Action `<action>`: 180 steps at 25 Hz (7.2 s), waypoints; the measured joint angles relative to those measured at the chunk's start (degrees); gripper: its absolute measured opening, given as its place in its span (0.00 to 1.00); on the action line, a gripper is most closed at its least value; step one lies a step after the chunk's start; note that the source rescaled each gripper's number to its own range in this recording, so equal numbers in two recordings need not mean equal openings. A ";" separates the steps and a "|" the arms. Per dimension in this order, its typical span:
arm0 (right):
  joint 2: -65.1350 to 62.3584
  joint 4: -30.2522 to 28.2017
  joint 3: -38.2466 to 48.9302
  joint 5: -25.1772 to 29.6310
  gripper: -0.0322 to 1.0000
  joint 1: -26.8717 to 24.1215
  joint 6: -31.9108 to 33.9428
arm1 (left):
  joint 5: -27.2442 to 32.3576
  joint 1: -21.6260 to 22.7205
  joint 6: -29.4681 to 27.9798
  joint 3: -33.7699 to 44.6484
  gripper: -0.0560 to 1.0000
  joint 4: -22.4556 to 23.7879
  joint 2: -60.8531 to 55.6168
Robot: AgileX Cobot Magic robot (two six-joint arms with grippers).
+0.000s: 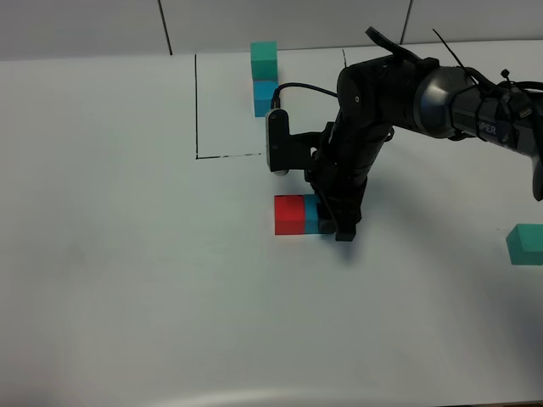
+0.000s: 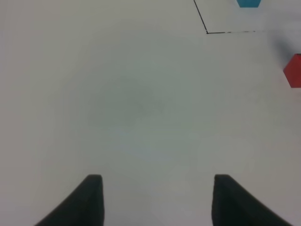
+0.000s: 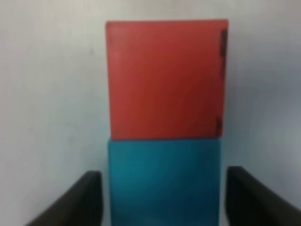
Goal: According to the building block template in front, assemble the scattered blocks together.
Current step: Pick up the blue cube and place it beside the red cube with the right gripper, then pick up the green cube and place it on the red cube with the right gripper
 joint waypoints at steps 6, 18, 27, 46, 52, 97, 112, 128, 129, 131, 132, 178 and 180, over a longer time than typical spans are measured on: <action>-1.48 -0.07 0.13 -0.06 0.73 0.00 2.70 | 0.00 0.00 0.05 0.00 0.20 0.00 0.00; -7.12 0.54 3.19 -1.48 0.76 0.73 5.10 | 0.00 0.00 0.05 0.00 0.20 0.00 0.00; -3.02 0.20 0.58 -2.84 0.76 2.27 7.39 | 0.00 0.00 0.05 0.00 0.20 0.00 0.00; -2.41 -3.79 -3.42 9.36 0.76 -1.56 14.18 | 0.00 0.00 0.10 0.00 0.20 0.00 0.00; -9.16 -4.63 4.45 7.72 0.76 -8.84 16.47 | 0.00 0.00 0.10 0.00 0.20 0.00 0.00; -21.01 -5.20 35.80 -14.68 0.05 -34.86 54.78 | 0.00 0.00 0.02 0.00 0.20 0.00 0.00; -20.05 -11.38 11.14 8.86 0.05 -5.29 15.28 | 0.00 0.00 0.02 0.00 0.20 0.00 0.00; -3.19 -9.73 -12.14 16.06 0.05 7.19 7.05 | 0.00 0.00 0.08 0.00 0.20 0.00 0.00; -2.54 -9.44 -12.78 16.85 0.05 7.31 7.05 | 0.00 0.00 0.08 0.00 0.20 0.00 0.00; -1.27 -8.82 -13.66 17.78 0.05 7.60 7.05 | 0.00 0.00 0.08 0.00 0.20 0.00 0.00; -1.01 -8.68 -13.84 17.67 0.05 7.71 7.05 | 0.00 0.00 0.08 0.00 0.20 0.00 0.00; 0.95 -6.28 -13.98 12.55 0.05 7.44 9.65 | 0.00 0.00 0.08 0.00 0.20 0.00 0.00; 1.76 -6.23 -13.98 12.55 0.05 7.38 9.65 | 0.00 0.00 0.08 0.00 0.20 0.00 0.00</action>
